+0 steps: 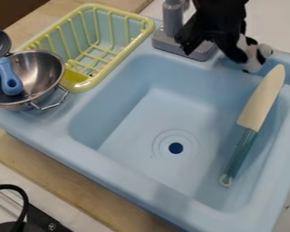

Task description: Moved the black and white object into the upper left side of the sink

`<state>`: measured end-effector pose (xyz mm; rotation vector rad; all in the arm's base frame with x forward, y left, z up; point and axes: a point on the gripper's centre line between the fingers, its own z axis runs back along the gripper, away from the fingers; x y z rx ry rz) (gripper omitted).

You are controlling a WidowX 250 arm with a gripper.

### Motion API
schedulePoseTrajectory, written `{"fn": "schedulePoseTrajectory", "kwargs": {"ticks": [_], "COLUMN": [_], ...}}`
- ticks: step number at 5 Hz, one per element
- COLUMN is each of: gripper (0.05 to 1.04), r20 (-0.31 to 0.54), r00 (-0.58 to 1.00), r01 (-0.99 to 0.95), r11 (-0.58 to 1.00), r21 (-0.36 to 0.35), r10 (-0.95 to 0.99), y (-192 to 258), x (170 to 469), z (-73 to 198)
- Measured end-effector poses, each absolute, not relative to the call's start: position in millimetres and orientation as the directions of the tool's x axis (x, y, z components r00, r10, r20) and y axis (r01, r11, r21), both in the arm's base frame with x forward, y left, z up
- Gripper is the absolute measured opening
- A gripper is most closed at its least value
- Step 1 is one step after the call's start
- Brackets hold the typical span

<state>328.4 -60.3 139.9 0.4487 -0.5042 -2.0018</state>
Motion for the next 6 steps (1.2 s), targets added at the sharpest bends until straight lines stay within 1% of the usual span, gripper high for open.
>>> {"fn": "schedulePoseTrajectory", "kwargs": {"ticks": [1,2,3,4,5,6], "gripper": [0.094,0.253,0.503,0.789,0.994,0.999], "r20": [-0.087,-0.082,-0.094,-0.103,-0.112,-0.104], "r00": [-0.454,-0.45,-0.42,-0.381,-0.376,-0.389], "r01": [0.754,0.78,0.817,0.842,0.844,0.827], "r11": [-0.434,-0.436,-0.422,-0.391,-0.39,-0.397], "r21": [0.493,0.449,0.393,0.372,0.369,0.398], "r10": [-0.887,-0.889,-0.902,-0.919,-0.92,-0.915], "y": [-60.1,-56.6,-46.9,-34.6,-30.3,-29.6], "x": [324.0,324.6,318.9,311.9,305.2,302.8], "z": [136.2,135.5,135.3,144.1,156.6,166.2]}}
